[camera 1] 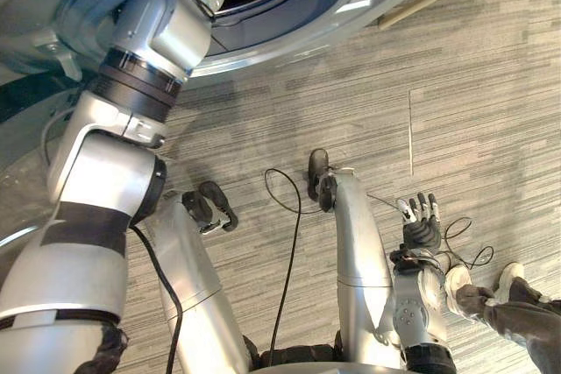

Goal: Pick up the laundry basket with both hands and put the clothes into the washing machine.

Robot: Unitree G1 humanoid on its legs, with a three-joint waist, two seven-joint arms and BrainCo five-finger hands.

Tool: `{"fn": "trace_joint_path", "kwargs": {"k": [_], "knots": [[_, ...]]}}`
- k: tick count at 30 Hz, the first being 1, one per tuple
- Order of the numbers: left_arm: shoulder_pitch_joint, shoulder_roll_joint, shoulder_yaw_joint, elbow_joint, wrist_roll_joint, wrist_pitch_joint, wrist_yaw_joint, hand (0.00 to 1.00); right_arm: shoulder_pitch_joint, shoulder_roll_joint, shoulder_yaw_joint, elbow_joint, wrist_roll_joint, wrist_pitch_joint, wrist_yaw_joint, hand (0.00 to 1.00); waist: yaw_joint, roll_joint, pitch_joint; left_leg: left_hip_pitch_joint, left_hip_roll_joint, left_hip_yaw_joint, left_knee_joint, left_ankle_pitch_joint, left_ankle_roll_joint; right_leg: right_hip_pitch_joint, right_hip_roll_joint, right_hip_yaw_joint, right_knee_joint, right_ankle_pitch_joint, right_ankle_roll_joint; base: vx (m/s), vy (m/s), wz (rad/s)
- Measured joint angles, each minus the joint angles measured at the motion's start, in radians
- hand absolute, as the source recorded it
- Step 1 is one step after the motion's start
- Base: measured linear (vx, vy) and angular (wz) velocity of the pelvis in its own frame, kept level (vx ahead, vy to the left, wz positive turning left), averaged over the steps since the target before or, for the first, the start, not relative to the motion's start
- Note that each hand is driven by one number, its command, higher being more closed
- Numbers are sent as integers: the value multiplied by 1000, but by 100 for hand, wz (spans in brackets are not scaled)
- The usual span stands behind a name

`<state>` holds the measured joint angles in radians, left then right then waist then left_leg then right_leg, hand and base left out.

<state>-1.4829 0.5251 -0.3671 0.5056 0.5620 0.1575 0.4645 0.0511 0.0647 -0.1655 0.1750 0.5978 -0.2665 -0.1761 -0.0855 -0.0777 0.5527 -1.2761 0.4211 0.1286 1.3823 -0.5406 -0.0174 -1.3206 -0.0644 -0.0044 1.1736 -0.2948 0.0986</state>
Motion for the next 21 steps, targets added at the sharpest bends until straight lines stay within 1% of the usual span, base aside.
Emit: {"fn": "trace_joint_path", "kwargs": {"k": [1, 2, 3, 4, 5, 6, 7, 8, 9, 10, 11, 12, 13, 15, 16, 17, 18, 19, 20, 21], "knots": [[13, -23, 73, -5, -5, 7, 7, 0, 0, 5, 0, -4, 0, -1, -3, 0, -7, 0, 0, -7, 0, -2, 0, 0, 0, -5, 0, -2, 1, 0, 0, 0, 0, 0], [31, -47, 156, -5, -38, 13, 20, 0, 0, 8, 3, -9, 0, -3, -12, 0, -11, 0, 0, -10, 1, -2, 0, 0, 0, -9, 0, -3, 1, 0, 0, 0, 0, 0], [40, -58, 197, -5, -78, 13, 26, 0, 0, 8, 5, -9, 0, -3, -18, 0, -11, 0, 0, -10, 1, -1, 0, 0, 0, -9, 0, -3, 2, 0, 0, -6, -20, -4], [61, -80, 284, 0, -152, 14, 38, 0, 0, 8, 7, -9, -2, -2, -24, 0, -12, 0, 0, -10, 2, -2, 0, 0, 0, -10, 0, -6, 2, 0, 0, 0, 0, 0], [69, -90, 325, 4, -202, 13, 43, 0, 1, 8, 6, -9, -4, -2, -27, 0, -13, 0, 0, -10, 3, -2, 0, 0, 0, -9, 0, -8, 2, 0, 0, 0, 0, 0], [81, -102, 385, 19, -304, 9, 51, 0, 1, 8, 8, -9, -9, -1, -37, 0, -10, 0, 0, -10, 7, -3, 0, 0, 0, -9, 0, -13, 2, 0, 0, -18, -31, 1], [95, -105, 420, 35, -408, -3, 64, 0, 1, 8, 9, -9, -12, 2, -39, 0, -8, 0, 0, -12, 9, -5, 0, 0, 0, -9, -3, -17, 4, -1, 0, 0, 0, 0], [97, -106, 436, 50, -471, -13, 65, 0, 1, 8, 9, -9, -13, 5, -39, 0, -6, 0, 0, -12, 10, -6, 0, 0, 0, -9, -3, -19, 5, -1, 0, -27, -30, 7], [97, -108, 460, 69, -575, -26, 65, 0, 1, 8, 13, -9, -16, 9, -40, 0, -5, 0, 0, -14, 9, -10, 0, 0, 0, -8, -5, -22, 7, -1, -1, -36, -25, 8], [97, -111, 472, 86, -659, -48, 63, 0, 1, 6, 17, -8, -19, 14, -40, 0, -4, 0, 0, -15, 5, -13, 1, 0, 0, -5, -7, -24, 7, -1, -1, -52, -19, 9], [101, -120, 481, 92, -727, -67, 61, 0, 1, 6, 19, -7, -20, 18, -39, 0, -5, 0, 0, -14, -2, -19, 0, 0, 0, 1, -8, -26, 6, -1, -1, -47, -10, 7], [107, -128, 482, 92, -749, -78, 61, 0, 1, 6, 19, -5, -20, 22, -39, 0, -6, 0, 0, -12, -2, -21, 0, 0, 0, 6, -8, -29, 4, -1, -1, -40, -6, 6], [120, -142, 482, 92, -766, -90, 58, 0, 1, 5, 18, -1, -20, 28, -40, 0, -5, 0, 0, -7, -4, -25, -1, 1, 1, 15, -10, -32, 1, -1, -1, -47, -15, 8], [182, -209, 469, 94, -765, -98, 49, 0, 1, 4, 17, 13, -20, 37, -39, 0, -7, 0, 0, 22, -12, -27, -16, 7, 5, 49, -19, -40, -9, -1, -1, -50, -32, 21], [239, -253, 442, 100, -730, -97, 37, 0, -3, 0, 16, 34, -20, 37, -39, 0, -9, 0, 0, 49, -25, -26, -37, 17, 5, 80, -30, -44, -21, -3, -1, -29, -52, 32], [272, -280, 428, 108, -697, -97, 33, 0, -7, -5, 16, 48, -20, 38, -39, 0, -9, 0, -1, 65, -30, -26, -51, 22, 4, 99, -35, -48, -30, -3, -1, -25, -52, 43], [358, -335, 401, 131, -636, -95, 25, 0, -8, -13, 18, 69, -21, 40, -38, 0, -8, 0, -1, 105, -48, -25, -78, 33, 3, 141, -46, -54, -48, -3, -2, -5, -74, 45], [472, -397, 381, 151, -548, -82, 11, 0, -9, -13, 19, 91, -21, 45, -36, 0, -7, 0, -1, 159, -63, -23, -113, 44, 0, 195, -58, -63, -68, -6, -5, 1, -80, 51], [566, -437, 376, 165, -482, -73, -5, 0, -9, -13, 18, 103, -21, 48, -36, 0, -5, 0, -1, 199, -74, -21, -139, 52, -4, 236, -65, -67, -84, -10, -8, 11, -98, 43], [637, -466, 379, 177, -440, -70, -18, 0, -10, -13, 17, 114, -21, 48, -36, 0, -2, 1, -1, 231, -80, -18, -158, 59, -7, 264, -71, -70, -95, -11, -9, 15, -98, 41]]}}
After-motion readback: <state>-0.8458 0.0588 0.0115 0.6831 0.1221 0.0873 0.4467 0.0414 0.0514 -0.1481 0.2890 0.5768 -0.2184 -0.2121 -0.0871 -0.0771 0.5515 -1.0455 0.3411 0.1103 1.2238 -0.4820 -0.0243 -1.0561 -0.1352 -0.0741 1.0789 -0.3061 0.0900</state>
